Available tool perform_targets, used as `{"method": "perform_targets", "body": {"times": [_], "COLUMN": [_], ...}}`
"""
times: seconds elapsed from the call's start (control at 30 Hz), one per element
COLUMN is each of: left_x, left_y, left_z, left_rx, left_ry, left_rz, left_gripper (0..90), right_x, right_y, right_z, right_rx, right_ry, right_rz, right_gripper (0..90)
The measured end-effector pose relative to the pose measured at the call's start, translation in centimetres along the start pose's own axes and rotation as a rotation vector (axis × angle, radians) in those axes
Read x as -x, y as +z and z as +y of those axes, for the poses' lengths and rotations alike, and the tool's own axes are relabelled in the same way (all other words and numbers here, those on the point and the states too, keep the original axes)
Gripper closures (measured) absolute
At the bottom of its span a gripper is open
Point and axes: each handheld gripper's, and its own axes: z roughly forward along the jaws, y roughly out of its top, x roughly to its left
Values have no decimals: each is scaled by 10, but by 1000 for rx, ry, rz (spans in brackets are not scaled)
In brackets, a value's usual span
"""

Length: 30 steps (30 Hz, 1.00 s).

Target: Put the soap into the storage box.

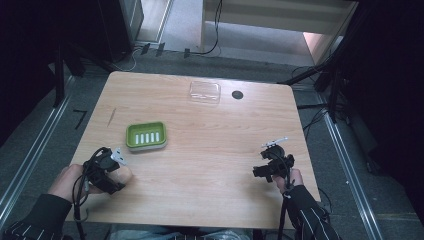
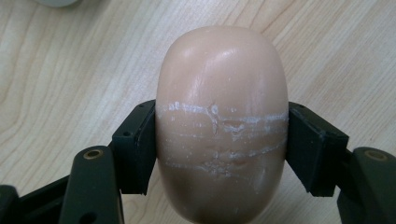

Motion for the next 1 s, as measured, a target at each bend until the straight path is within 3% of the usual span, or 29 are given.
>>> {"method": "perform_targets", "body": {"times": [1.0], "left_x": [-20], "left_y": [-18], "left_z": [20], "left_rx": [45], "left_ry": [40], "left_rz": [2], "left_gripper": [334], "right_x": [-1], "right_y": [0], "right_z": [0], "right_rx": [-10], "right_ry": [1], "right_rz": [-4], "right_gripper": [143]}}
